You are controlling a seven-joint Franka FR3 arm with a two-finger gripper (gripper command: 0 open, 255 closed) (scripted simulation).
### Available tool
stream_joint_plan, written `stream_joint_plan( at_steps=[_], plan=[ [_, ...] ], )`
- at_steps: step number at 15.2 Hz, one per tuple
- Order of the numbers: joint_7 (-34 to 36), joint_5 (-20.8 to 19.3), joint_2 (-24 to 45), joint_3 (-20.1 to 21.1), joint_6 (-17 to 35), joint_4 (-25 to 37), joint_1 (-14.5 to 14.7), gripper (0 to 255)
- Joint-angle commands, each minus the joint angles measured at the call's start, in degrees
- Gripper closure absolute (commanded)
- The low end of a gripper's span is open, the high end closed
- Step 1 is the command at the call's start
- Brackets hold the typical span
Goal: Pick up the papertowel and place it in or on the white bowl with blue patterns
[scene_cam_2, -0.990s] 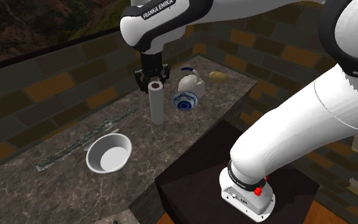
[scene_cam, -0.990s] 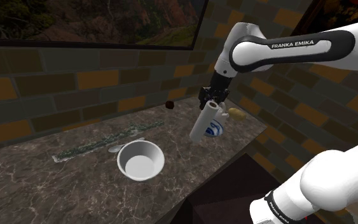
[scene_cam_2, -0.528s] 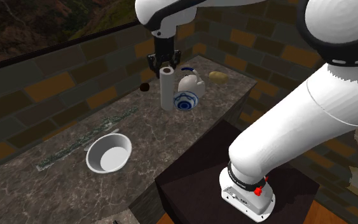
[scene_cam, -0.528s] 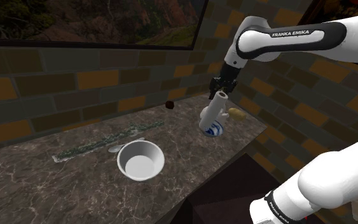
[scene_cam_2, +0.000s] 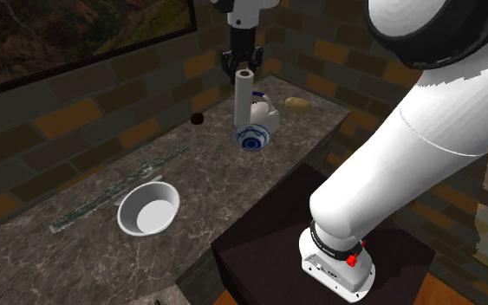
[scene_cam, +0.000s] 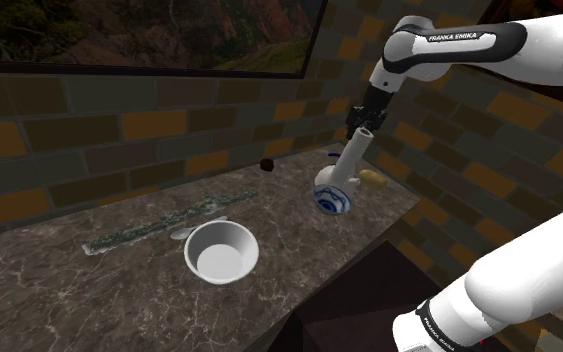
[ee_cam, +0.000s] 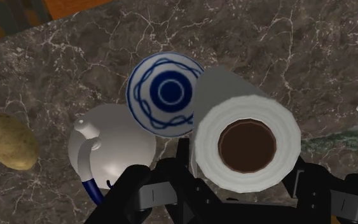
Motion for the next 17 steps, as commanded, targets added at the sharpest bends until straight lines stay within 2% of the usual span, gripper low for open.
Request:
stream_joint_plan(
  at_steps=[1, 6, 17],
  plan=[
    [-2.4, -0.2, 2.3, -1.4, -1.7, 3.9, -1.1, 255],
    [-7.4, 0.0, 7.9, -4.0, -5.3, 12.9, -3.5, 255],
    [-7.9, 0.3, 9.2, -4.0, 2.9, 5.9, -3.5, 255]
  ],
)
